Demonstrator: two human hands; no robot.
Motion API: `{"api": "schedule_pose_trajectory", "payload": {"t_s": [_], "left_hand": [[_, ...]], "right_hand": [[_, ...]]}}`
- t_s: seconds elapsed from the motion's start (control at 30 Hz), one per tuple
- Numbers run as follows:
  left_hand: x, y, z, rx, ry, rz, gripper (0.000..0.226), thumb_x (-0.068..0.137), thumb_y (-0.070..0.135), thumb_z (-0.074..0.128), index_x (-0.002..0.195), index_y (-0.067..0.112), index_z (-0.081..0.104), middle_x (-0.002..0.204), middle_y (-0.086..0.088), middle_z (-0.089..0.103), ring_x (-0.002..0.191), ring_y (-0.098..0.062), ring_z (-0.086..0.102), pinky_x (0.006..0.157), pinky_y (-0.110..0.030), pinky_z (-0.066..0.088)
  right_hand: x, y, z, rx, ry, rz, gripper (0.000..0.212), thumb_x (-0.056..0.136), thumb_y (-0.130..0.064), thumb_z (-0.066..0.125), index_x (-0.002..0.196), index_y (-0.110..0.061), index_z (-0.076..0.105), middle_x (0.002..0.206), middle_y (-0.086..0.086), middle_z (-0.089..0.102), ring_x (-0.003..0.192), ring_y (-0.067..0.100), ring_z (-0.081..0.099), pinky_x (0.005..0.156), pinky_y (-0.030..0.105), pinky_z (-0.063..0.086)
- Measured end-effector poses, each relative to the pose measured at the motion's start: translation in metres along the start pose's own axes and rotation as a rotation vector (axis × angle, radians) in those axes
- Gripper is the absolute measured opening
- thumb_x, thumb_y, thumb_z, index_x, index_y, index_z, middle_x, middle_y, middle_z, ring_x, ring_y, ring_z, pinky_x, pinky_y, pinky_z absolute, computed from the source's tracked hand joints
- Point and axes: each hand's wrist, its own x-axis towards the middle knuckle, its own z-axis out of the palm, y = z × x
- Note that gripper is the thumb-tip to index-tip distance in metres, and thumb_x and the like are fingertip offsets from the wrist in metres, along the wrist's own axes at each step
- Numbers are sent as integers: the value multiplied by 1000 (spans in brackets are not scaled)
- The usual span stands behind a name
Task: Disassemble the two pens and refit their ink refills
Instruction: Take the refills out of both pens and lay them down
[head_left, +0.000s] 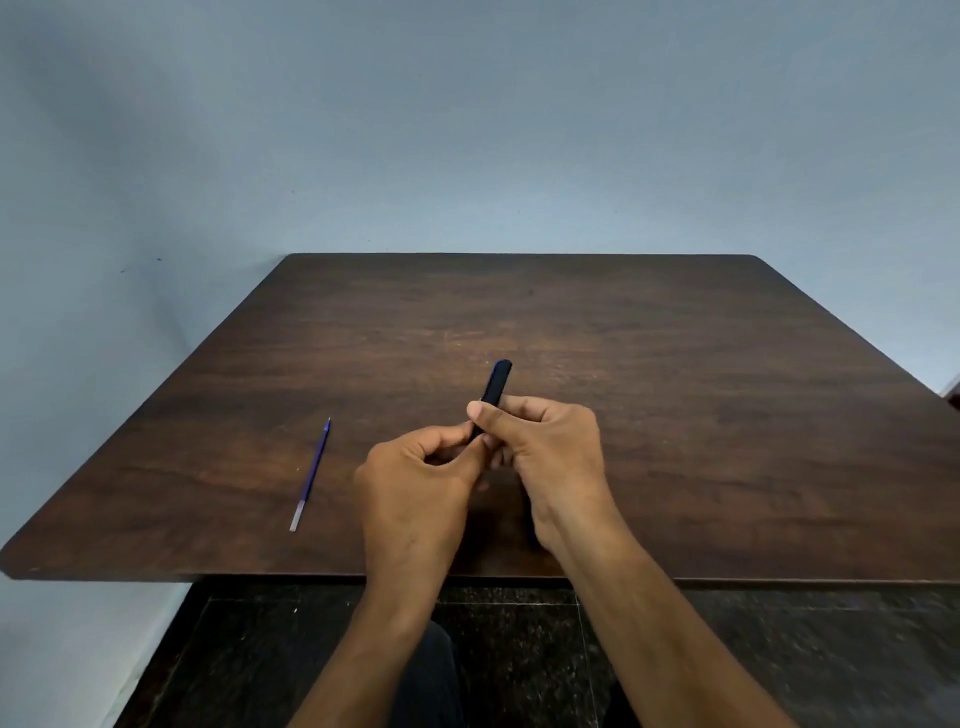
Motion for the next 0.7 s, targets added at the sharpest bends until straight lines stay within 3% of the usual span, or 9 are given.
{"api": "schedule_pose_trajectory", "payload": {"t_s": [0.1,0.2,0.27,0.33,0.47,0.57,0.7], "left_hand": [[-3,1,5,-82,-84,-6,21,82,25,80,79,46,78,69,14,76,64,-3,73,56,-14,55],[-2,1,11,-24,-187,29,23,84,33,78,83,56,74,73,18,76,67,-2,74,61,-19,58],[0,0,17,0,-226,42,12,84,37,77,90,48,76,77,19,77,69,0,73,64,-21,57],[3,1,24,32,-234,68,6,87,40,73,88,41,79,73,18,76,65,1,71,57,-16,53],[8,5,42,48,-263,55,8,87,34,74,84,39,79,72,16,76,66,-6,72,64,-36,62],[12,8,60,52,-264,66,7,85,29,77,86,36,79,77,20,76,73,3,71,70,-30,60],[16,18,90,35,-302,38,7,84,29,78,81,35,77,68,14,75,58,0,68,59,-24,56]], "right_hand": [[0,-3,-8,-40,26,20,13,84,-13,81,73,-7,80,49,3,62,44,17,53,61,44,54],[3,-14,-23,-94,26,28,13,85,-10,80,75,-2,79,52,9,65,41,17,52,50,32,53],[5,-22,-36,-107,33,19,13,82,-9,83,77,2,78,60,17,70,44,20,54,44,28,52],[7,-29,-49,-145,54,13,16,78,-10,86,81,3,78,63,18,74,47,22,59,48,28,56],[9,-42,-72,-178,100,8,27,75,-9,88,92,6,75,71,25,76,52,25,62,55,33,58],[8,-48,-91,-271,137,-13,18,78,-9,86,86,4,77,67,23,74,45,23,57,48,27,53],[8,-54,-118,-469,196,6,13,81,-12,85,79,-2,78,56,12,70,39,17,57,47,27,51]]}}
